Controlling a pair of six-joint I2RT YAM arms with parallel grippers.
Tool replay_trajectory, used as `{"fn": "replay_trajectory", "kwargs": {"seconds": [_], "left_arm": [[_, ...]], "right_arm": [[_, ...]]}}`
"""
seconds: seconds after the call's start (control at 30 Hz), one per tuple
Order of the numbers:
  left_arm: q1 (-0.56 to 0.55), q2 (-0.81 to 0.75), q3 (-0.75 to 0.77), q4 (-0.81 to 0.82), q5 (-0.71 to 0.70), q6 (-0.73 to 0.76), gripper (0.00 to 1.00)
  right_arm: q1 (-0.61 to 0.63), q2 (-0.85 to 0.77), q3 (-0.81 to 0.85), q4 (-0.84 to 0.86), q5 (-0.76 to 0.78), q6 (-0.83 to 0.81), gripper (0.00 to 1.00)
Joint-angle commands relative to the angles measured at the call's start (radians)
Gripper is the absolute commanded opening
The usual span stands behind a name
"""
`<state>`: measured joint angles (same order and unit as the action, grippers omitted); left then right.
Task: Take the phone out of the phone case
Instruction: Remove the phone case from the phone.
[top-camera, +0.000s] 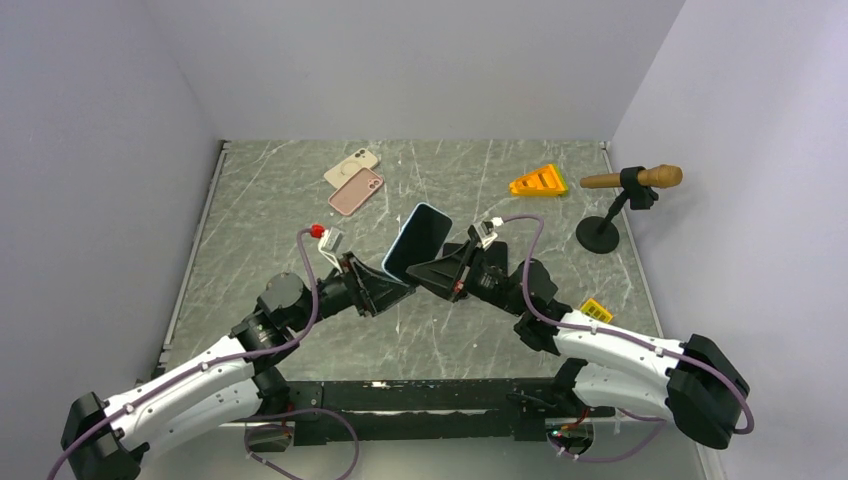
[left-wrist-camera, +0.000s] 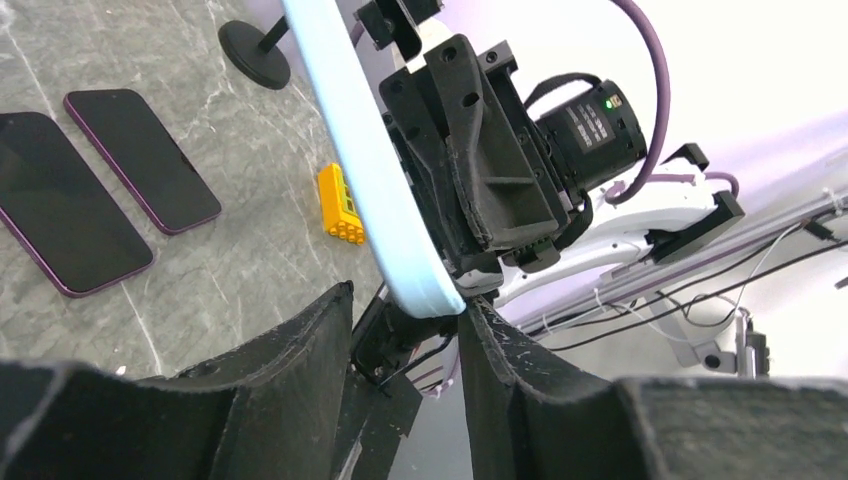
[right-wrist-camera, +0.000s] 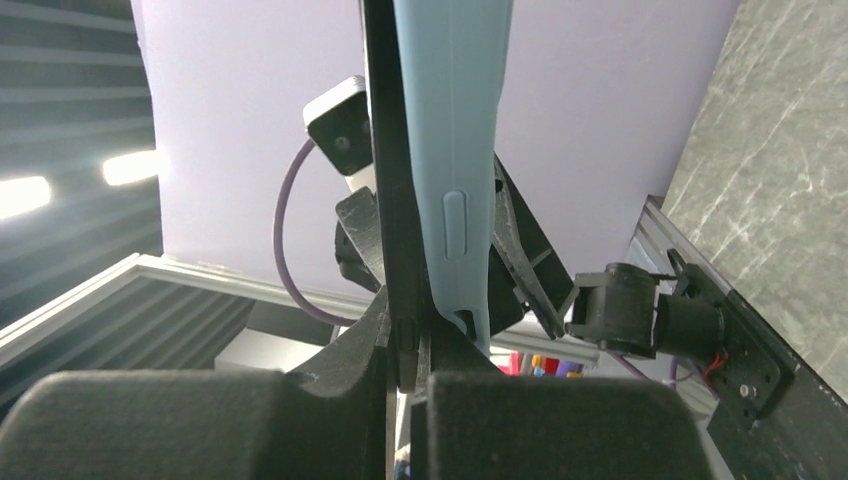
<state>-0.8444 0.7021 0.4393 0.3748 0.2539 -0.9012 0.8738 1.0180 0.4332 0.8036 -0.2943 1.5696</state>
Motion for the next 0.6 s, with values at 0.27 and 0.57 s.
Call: {"fn": "replay_trajectory", "kwargs": {"seconds": [0.27,0.57], "left_arm": [[-0.001,-0.063,-0.082,-0.024,-0.402,-0.269,0.45],[-0.002,-0.048,-0.082,-0.088,-0.478,-0.337,0.13]], "right_arm": [[0.142,0.050,0.101,0.180,0.064,-0.068,0.00],[0.178,0.075,0.110,0.244,0.109,-0.108,0.00]]}}
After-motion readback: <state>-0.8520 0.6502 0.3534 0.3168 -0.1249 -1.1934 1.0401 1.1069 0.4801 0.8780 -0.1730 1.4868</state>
